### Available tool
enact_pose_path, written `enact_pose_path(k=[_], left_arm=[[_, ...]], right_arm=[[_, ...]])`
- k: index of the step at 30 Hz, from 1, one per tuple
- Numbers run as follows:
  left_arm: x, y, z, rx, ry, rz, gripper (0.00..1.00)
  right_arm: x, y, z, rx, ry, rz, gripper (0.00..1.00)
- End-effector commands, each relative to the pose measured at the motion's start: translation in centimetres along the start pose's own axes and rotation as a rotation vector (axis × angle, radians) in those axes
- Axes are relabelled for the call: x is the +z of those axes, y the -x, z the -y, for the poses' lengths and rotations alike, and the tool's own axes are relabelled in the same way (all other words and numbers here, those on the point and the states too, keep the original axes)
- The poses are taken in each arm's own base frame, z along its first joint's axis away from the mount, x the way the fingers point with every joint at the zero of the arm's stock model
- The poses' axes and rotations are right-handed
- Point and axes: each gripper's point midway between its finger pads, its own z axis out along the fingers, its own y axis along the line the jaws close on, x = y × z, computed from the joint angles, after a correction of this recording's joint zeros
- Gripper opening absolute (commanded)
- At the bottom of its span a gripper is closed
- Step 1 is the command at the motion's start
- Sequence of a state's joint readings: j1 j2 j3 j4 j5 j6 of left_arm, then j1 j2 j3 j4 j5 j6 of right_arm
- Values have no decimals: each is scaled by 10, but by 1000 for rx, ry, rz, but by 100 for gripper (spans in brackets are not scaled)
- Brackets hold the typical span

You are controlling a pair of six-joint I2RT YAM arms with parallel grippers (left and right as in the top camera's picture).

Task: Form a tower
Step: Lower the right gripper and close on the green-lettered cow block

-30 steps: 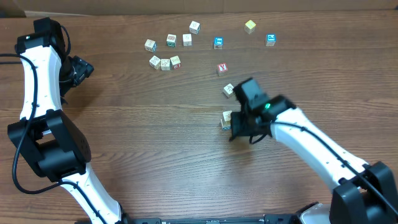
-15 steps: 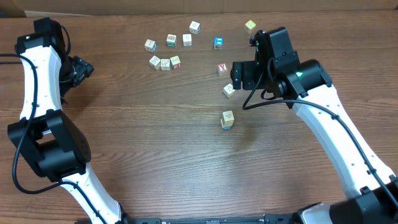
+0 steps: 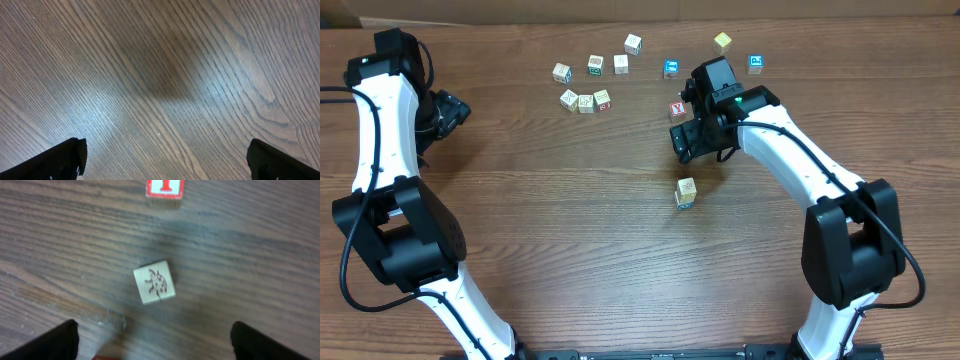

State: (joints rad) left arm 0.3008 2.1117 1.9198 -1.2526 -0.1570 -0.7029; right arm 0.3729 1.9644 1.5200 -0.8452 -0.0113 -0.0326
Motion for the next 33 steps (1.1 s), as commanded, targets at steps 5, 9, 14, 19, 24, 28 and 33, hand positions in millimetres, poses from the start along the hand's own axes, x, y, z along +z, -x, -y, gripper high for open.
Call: enact_pose_path(k=[5,9,14,19,24,28,33], left_arm=[[-3,2,4,12,-7,11,99],[-2,2,4,12,-6,11,100],[-2,2,4,12,-6,11,100],[-2,2,4,12,-6,11,99],[-2,2,4,12,-6,11,99],[-2,2,4,12,-6,10,100],[-2,2,4,12,-6,11,100]], right_arm=[[33,6,1,-21,15,0,81],[50,-1,2,-20,14,-34,63],[54,-3,4,-18,10,-42,36],[53,-1,24,42,-107,-32,23],[51,-3,42,157,-145,-33,23],[49,-12,63,228,-164,-60,23],[46,-28,93,294,-185,-113,25]])
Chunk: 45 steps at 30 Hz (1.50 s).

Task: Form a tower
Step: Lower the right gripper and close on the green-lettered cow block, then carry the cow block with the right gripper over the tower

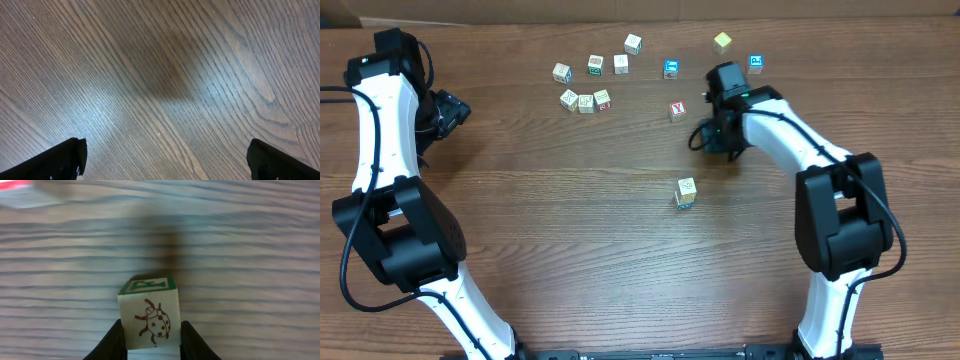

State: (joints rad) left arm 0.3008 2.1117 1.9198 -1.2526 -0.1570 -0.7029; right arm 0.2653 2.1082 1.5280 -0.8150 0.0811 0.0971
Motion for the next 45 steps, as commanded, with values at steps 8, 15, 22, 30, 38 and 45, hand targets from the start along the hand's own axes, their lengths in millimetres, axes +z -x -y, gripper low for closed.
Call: enact_pose_path(k=[8,15,22,30,38,45], left_arm=[[-2,2,4,12,-6,11,100],[-2,2,4,11,-6,11,100],[-2,2,4,12,-6,11,100],[-2,2,4,12,-6,11,99],[-2,2,4,12,-6,11,100],[-2,2,4,12,-6,11,100]], right_arm=[[0,-7,44,112,-22,-51,33],[0,3,43,113,-16,-7,54],[0,7,43,87,-19,9,41],[0,14,43,25,-17,35,41],[0,16,50,-4,-60,43,41],[0,14,52,-4,-70,37,29]])
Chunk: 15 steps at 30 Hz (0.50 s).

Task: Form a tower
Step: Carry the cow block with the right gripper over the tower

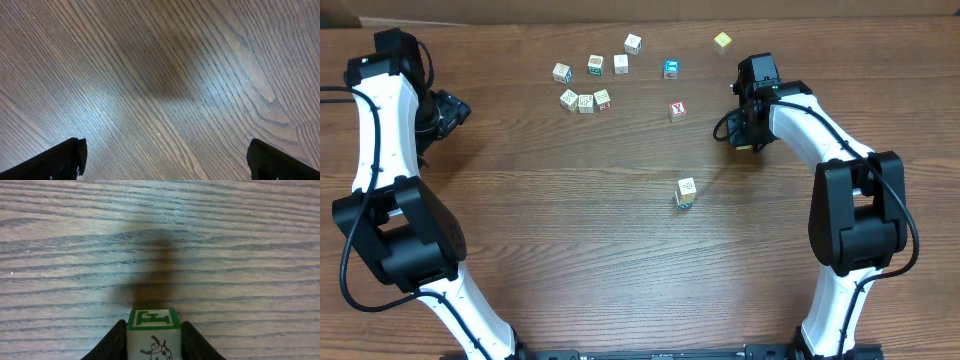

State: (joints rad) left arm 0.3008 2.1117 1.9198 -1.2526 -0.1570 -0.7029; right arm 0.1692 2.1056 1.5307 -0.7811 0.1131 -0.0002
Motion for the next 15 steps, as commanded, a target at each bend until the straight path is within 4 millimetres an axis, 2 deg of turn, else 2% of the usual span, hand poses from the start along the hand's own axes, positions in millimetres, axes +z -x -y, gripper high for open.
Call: enact_pose_path(k=[1,4,6,9,15], left_arm=[[-2,2,4,12,-6,11,99],[-2,2,4,12,-6,10,100],[-2,2,4,12,-6,11,100],[-2,2,4,12,-6,11,100],[-2,2,4,12,-6,11,100]], right_arm=[[0,-1,4,-4,-19,-6,29],[0,-4,4,-5,-19,-17,21],[-5,-4,4,-5,-20,-19,20],[-21,3,5,-3,-18,1,19],[-103,33,7,50,18,129,17]])
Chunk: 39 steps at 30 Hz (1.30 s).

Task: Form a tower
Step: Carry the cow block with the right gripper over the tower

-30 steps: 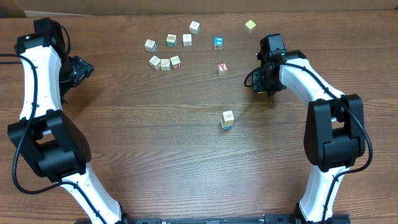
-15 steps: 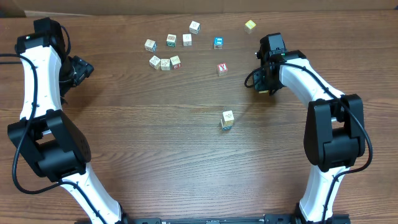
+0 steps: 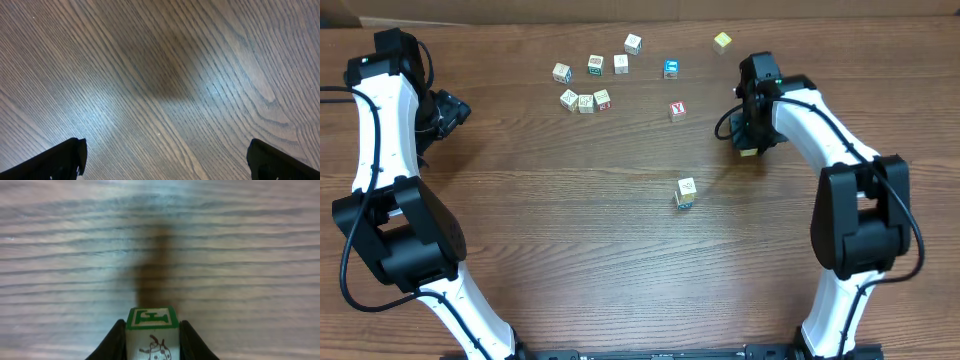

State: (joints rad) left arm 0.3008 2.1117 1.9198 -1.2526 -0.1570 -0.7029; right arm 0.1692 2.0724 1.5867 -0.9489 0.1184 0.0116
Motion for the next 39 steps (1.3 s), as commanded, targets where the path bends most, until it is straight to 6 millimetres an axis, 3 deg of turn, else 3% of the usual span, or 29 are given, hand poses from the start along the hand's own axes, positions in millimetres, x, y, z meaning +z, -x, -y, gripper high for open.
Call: enact_pose_path(k=[1,7,11,16,24,31,36,39], left_arm=[[-2,2,4,12,-6,11,99],[-2,2,4,12,-6,11,99],[-2,2,4,12,-6,11,99],[-2,2,4,12,-6,11,99],[-2,2,4,12,-6,11,100],[-2,2,4,12,-6,11,99],[-2,2,4,12,-6,11,100],[-2,2,4,12,-6,11,99]], right_arm=[[-100,43,0,46,61,235,17],[-184,36,-21,38,230,337,17],[-204,12,-43,42,297,297,16],[-194,-27,-78,8,311,148,15],[-169,-69,-120,-17,304,18,16],[-140,-87,-131,-65,221,-2,16],[-133,-85,-144,-96,228,38,16],[-129,-84,-141,-109,181,59,17]])
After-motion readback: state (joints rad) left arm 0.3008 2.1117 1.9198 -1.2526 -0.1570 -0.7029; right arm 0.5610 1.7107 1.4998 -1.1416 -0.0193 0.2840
